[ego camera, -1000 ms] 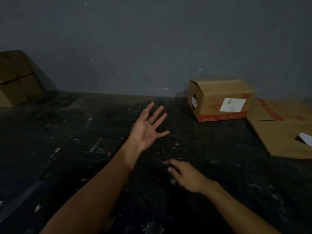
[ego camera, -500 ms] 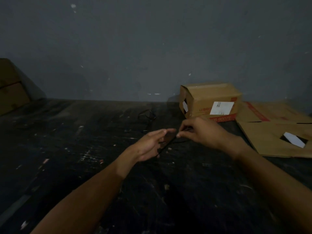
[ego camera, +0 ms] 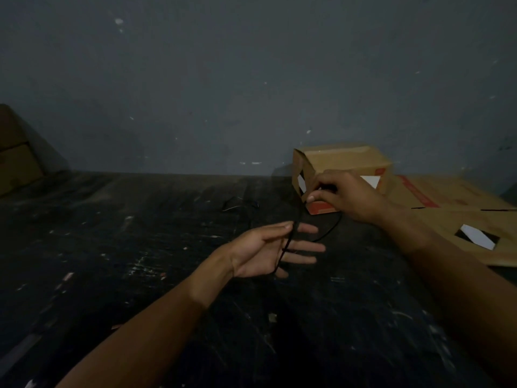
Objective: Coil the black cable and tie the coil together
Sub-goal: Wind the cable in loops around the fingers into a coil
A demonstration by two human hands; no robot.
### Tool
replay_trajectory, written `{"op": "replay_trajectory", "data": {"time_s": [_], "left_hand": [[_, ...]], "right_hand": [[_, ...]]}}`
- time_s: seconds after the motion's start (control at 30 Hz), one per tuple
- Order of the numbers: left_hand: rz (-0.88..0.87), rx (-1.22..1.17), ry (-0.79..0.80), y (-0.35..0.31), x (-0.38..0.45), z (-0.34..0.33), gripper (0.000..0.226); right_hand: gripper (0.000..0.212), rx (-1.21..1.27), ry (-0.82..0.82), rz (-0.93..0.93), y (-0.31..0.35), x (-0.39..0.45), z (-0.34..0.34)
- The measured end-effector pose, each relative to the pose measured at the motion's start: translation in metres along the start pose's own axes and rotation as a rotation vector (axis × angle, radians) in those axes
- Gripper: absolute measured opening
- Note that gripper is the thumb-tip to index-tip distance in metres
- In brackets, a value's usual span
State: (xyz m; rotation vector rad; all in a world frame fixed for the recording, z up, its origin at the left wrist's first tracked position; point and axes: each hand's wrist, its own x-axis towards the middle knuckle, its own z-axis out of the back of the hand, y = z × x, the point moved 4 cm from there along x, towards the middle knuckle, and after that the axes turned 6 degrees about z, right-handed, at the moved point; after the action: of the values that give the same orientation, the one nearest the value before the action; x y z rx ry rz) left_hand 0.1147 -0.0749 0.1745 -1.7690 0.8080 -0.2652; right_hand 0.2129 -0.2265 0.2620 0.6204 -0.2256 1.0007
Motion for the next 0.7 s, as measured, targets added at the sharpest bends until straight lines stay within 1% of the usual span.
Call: {"op": "replay_trajectory", "data": {"time_s": [0.03,0.07,0.23,0.3,0.37,0.43,0.47,0.57,0.63,0.7], "left_hand": [[-0.004,-0.012,0.023,-0.002,-0.001,-0.003,0.04],[-0.008,-0.025,0.048,-0.003,-0.002,-0.006,0.04],[-0.052,-0.063,0.178,-0.017,-0.004,-0.018,0.042],[-0.089,-0.067,0.209,-0.024,-0.004,-0.022,0.043],[-0.115,-0.051,0.195,-0.029,-0.002,-0.022,0.044],[-0.114,-0.045,0.178,-0.029,0.0,-0.021,0.045],[-0.113,-0.056,0.178,-0.028,0.001,-0.02,0.046],[-0.132,-0.103,0.163,-0.03,0.003,-0.014,0.048],[-0.164,-0.111,0.136,-0.038,0.003,-0.009,0.048],[-0.209,-0.122,0.11,-0.048,0.001,-0.004,0.048]], "right_hand": [[0.004,0.022,-0.012,-0.014,-0.004,-0.001,-0.002],[0.006,0.04,-0.021,-0.031,-0.008,-0.003,-0.004],[0.019,0.18,-0.027,-0.141,-0.028,-0.022,-0.032],[0.027,0.259,0.012,-0.211,-0.035,-0.038,-0.056],[0.034,0.259,0.033,-0.256,-0.038,-0.051,-0.082],[0.032,0.298,0.032,-0.266,-0.031,-0.06,-0.104],[0.03,0.356,0.036,-0.271,-0.027,-0.063,-0.113],[0.025,0.473,0.076,-0.298,-0.01,-0.065,-0.13],[0.03,0.526,0.061,-0.322,0.0,-0.065,-0.135],[0.03,0.545,0.034,-0.321,0.012,-0.064,-0.139]]}}
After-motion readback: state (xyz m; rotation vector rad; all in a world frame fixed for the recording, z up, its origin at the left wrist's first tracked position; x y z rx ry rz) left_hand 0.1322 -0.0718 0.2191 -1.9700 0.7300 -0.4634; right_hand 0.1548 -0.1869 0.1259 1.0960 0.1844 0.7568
